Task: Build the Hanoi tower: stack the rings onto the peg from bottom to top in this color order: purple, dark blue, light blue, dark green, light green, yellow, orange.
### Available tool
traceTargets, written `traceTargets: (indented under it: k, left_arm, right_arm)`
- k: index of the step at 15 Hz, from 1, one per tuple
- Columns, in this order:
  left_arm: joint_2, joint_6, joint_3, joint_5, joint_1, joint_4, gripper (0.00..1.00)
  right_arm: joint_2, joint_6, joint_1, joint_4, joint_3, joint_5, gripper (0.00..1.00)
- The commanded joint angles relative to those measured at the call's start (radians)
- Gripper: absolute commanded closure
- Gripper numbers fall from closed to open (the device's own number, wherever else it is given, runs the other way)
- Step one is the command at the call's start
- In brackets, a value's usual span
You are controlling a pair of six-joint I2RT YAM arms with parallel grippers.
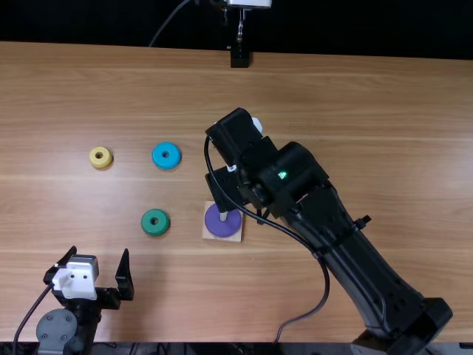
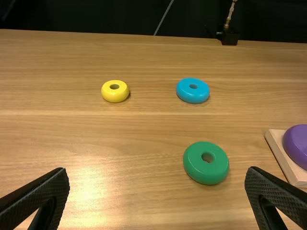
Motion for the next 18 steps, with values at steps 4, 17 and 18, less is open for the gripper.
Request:
traceTargets:
  k: [4,17,18]
  left_arm:
    - [-0.012,0.006,-0.105,0.003,-0.005,-0.077,0.00]
    - [-0.012,0.006,-0.105,0.003,-0.007,-0.077,0.00]
    - [-0.012,0.006,-0.105,0.003,-0.007,-0.077,0.00]
  right_arm:
    - [-0.029,0.008,0.021,0.003,0.015,0.001,1.00]
    - [-0.018,0.013,0.061,0.005,-0.049,0.003,1.00]
    - [-0.016,0.013,0.061,0.005,-0.049,0.005,1.00]
